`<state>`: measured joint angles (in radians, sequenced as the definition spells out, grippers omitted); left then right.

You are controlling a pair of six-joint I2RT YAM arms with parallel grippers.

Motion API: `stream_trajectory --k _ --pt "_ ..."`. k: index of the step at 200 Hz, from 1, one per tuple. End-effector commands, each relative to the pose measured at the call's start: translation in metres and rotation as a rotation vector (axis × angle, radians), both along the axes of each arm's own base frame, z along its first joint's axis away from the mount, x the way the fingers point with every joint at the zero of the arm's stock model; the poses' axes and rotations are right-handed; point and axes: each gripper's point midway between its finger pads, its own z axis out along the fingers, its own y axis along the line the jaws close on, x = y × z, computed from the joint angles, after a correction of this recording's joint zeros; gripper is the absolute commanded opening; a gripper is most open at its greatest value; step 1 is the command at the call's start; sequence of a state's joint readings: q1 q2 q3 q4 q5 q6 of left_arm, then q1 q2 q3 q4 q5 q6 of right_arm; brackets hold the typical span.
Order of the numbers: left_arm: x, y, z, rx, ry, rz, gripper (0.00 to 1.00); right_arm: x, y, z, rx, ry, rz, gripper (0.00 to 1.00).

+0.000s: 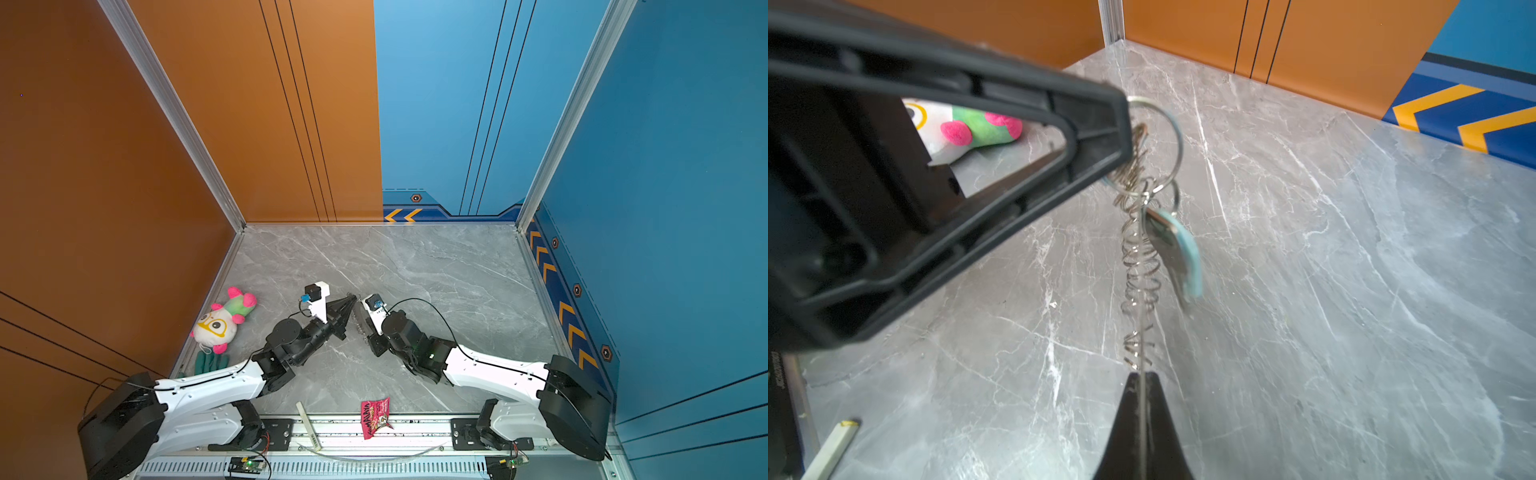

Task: Attach keys to a key ring
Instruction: Place the keyring at the center of the table.

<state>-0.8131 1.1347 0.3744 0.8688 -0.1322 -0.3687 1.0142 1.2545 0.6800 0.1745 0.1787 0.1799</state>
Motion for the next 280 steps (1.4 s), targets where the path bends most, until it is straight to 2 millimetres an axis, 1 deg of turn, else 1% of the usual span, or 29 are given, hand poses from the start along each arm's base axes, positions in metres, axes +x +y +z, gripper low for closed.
stream_trajectory --k 1,14,27,31,44,57,82,100,123,143,165,178,188,219,220,223,231,240,249,265,280 --pt "0.016 0.016 0.007 0.026 0.037 0.12 0.03 -0.012 -0.007 0.009 -0.097 0.034 0.071 0.0" --pt "0.021 0.019 0.003 0.054 0.075 0.14 0.13 -0.016 -0.013 0.01 -0.148 0.075 0.093 0.0" --pt "0.023 0.02 0.004 0.071 0.093 0.132 0.23 -0.018 -0.018 0.013 -0.174 0.114 0.103 0.0" --pt "0.024 0.021 0.004 0.072 0.103 0.13 0.28 -0.019 -0.02 0.014 -0.18 0.125 0.107 0.0" --pt "0.029 0.028 0.001 0.063 0.144 0.142 0.4 -0.02 -0.025 0.02 -0.185 0.159 0.109 0.0" --pt "0.033 0.038 -0.001 0.044 0.175 0.158 0.47 -0.02 -0.032 0.025 -0.193 0.194 0.107 0.0" --pt "0.039 0.06 -0.007 0.051 0.217 0.2 0.55 -0.017 -0.048 0.03 -0.235 0.287 0.087 0.0" --pt "0.043 0.077 -0.016 0.075 0.262 0.244 0.58 -0.018 -0.06 0.022 -0.334 0.401 0.079 0.0" --pt "0.047 0.096 -0.027 0.075 0.299 0.282 0.6 -0.019 -0.065 0.012 -0.464 0.472 0.084 0.0" --pt "0.047 0.11 -0.035 0.077 0.324 0.311 0.62 -0.013 -0.059 0.006 -0.478 0.507 0.073 0.0" --pt "0.045 0.126 -0.045 0.109 0.342 0.363 0.65 -0.003 -0.045 -0.005 -0.531 0.5 0.073 0.0" --pt "0.044 0.136 -0.048 0.127 0.348 0.403 0.69 0.001 -0.027 -0.012 -0.524 0.511 0.096 0.0" --pt "0.042 0.144 -0.05 0.139 0.345 0.432 0.74 0.004 -0.01 -0.017 -0.504 0.521 0.111 0.0" --pt "0.037 0.167 -0.056 0.163 0.337 0.52 0.85 0.003 0.037 -0.032 -0.499 0.545 0.183 0.0" --pt "0.036 0.167 -0.056 0.165 0.337 0.522 0.88 0.002 0.039 -0.033 -0.499 0.547 0.186 0.0" --pt "0.036 0.169 -0.056 0.167 0.334 0.528 0.91 0.002 0.042 -0.035 -0.497 0.555 0.193 0.0" --pt "0.035 0.173 -0.057 0.175 0.332 0.542 0.95 0.003 0.05 -0.038 -0.487 0.573 0.2 0.0" --pt "0.034 0.176 -0.06 0.182 0.332 0.555 1.0 0.007 0.052 -0.045 -0.486 0.595 0.197 0.0" --pt "0.033 0.178 -0.063 0.19 0.335 0.561 0.98 0.012 0.049 -0.05 -0.483 0.614 0.182 0.0" --pt "0.033 0.179 -0.068 0.198 0.343 0.563 0.98 0.025 0.035 -0.057 -0.478 0.633 0.143 0.0" --pt "0.034 0.181 -0.074 0.205 0.354 0.565 0.98 0.037 0.018 -0.064 -0.454 0.669 0.104 0.0"
